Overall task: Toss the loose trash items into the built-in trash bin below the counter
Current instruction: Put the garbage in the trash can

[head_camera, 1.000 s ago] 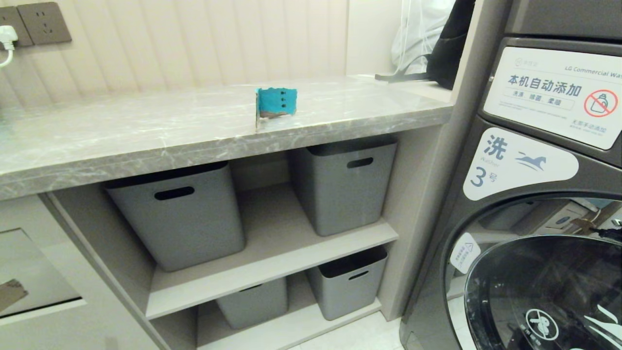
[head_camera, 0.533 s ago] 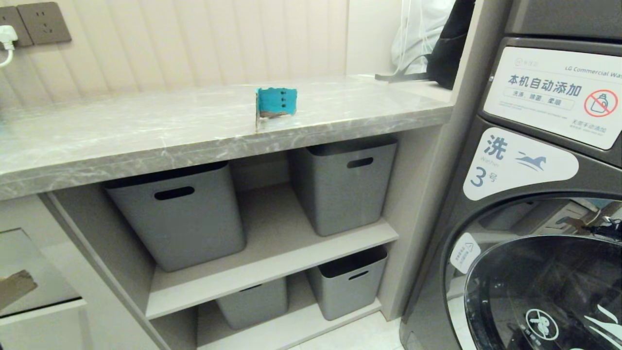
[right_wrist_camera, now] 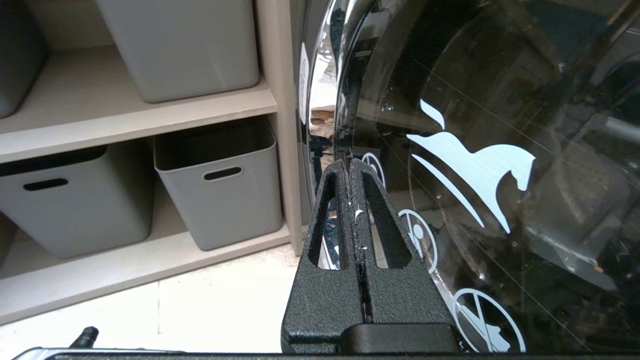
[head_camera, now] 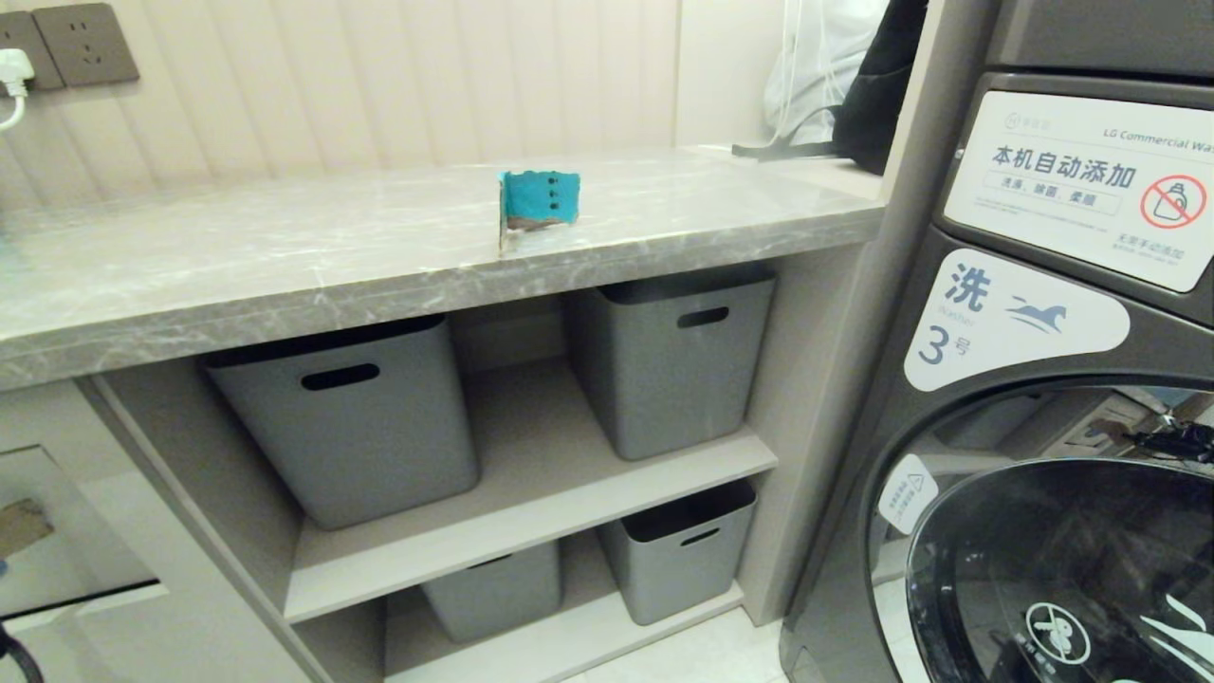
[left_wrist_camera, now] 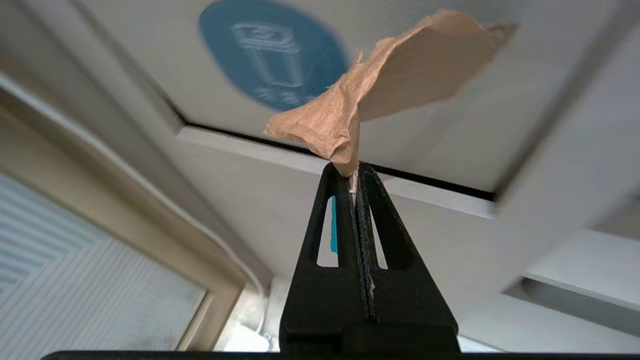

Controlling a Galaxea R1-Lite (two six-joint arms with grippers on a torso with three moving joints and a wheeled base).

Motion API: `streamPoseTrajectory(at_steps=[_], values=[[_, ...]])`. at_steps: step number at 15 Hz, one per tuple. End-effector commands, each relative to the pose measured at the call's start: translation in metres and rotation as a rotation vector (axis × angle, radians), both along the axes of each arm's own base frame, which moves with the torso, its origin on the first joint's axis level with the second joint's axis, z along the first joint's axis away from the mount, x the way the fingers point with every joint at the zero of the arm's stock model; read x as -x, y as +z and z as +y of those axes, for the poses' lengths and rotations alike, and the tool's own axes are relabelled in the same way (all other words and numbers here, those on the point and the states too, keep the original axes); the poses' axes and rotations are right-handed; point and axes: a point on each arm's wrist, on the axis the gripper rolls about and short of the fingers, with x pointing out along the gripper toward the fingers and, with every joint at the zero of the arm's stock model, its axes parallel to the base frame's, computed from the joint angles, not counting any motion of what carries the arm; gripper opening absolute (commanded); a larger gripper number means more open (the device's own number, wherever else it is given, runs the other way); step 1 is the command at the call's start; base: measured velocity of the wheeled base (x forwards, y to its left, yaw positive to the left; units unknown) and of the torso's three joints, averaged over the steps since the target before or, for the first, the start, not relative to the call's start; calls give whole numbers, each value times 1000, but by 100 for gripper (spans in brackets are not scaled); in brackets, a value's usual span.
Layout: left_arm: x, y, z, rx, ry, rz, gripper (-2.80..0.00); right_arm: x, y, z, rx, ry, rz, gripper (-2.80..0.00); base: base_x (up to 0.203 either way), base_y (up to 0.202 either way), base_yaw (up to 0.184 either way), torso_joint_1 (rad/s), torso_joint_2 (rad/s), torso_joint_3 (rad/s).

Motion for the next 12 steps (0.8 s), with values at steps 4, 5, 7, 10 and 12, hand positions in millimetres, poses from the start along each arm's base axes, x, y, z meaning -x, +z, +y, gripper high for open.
streamPoseTrajectory(at_steps=[4,5,7,10,12], values=[[-16,-11,20,44,11,42,-280,0,0,0,0,0,0,-280,0,0,0,0,0,0],[-18,-12,21,46,-13,35,-280,0,0,0,0,0,0,-280,0,0,0,0,0,0],[-22,-19,24,62,-53,37,-280,0,0,0,0,0,0,-280,0,0,0,0,0,0],[-31,-26,30,51,-88,22,-280,0,0,0,0,0,0,-280,0,0,0,0,0,0],[-34,-32,33,56,-91,28,-280,0,0,0,0,0,0,-280,0,0,0,0,0,0]])
